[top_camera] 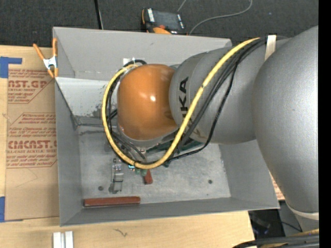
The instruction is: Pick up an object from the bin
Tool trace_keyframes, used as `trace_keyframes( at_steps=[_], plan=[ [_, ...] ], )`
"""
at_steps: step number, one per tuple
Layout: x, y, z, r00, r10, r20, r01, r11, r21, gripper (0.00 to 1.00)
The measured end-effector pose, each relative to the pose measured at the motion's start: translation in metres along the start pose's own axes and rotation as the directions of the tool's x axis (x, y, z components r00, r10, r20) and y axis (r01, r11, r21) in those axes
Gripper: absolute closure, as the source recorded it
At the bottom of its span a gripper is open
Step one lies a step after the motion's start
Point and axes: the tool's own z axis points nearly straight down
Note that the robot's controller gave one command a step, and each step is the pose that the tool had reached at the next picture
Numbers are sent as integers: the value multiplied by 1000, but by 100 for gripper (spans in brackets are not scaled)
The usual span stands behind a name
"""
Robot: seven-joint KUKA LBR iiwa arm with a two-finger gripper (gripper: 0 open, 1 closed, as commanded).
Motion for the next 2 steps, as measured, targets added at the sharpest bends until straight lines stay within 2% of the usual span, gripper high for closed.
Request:
trace_keyframes(
  at_steps=[1,2],
  plan=[
    [17,-72,49,1000,31,0,-31,1000,4,0],
    [-31,-151,109,975,-220,12,220,975,1,0]
  ],
)
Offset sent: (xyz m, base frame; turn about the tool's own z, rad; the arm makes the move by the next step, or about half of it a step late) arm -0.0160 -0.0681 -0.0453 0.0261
